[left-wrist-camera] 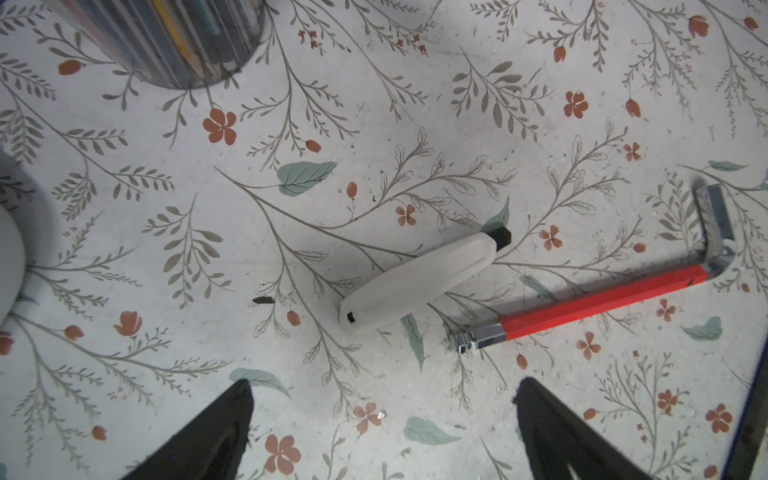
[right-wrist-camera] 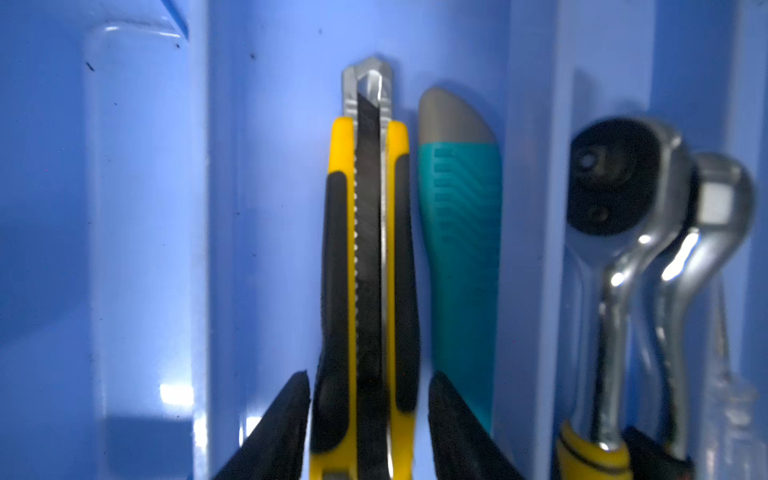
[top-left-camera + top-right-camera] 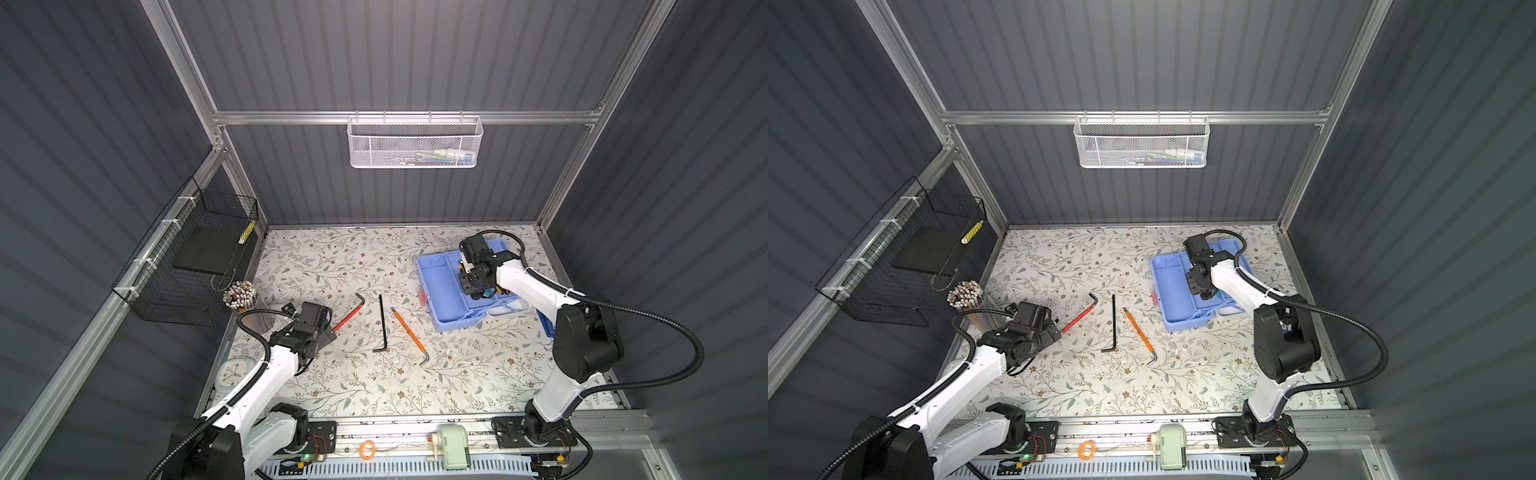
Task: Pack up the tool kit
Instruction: 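Lift the yellow utility knife and lower it into the tray beside the teal cutter, then open the right gripper over the tray while the left lowers to the white-handled tool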
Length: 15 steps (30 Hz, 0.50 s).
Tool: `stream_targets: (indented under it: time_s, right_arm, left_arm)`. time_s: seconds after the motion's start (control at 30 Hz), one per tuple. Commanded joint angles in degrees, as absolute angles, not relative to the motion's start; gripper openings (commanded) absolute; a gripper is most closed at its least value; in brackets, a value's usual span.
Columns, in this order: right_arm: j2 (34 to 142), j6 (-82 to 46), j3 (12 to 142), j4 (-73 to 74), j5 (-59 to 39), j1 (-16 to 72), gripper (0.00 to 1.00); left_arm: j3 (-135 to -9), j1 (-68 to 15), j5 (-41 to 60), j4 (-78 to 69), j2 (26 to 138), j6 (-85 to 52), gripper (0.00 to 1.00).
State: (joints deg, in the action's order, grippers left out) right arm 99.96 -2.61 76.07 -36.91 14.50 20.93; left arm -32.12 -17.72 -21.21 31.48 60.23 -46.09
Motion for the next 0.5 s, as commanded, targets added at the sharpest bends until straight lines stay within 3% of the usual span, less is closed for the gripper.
stream_targets:
  time_s: [0.0, 0.47]
  right_arm:
    - [99.63, -2.59, 77.56, -37.63, 14.61, 20.62, 0.57]
    - [93.91, -5.08, 76.95, -37.61, 12.84, 20.64, 0.68]
  left_arm:
    - [-31.55, -17.14, -19.99, 30.55, 61.36, -44.85, 0.98]
    - [-33.11, -13.45, -18.11, 26.48, 67.95, -40.47, 0.9]
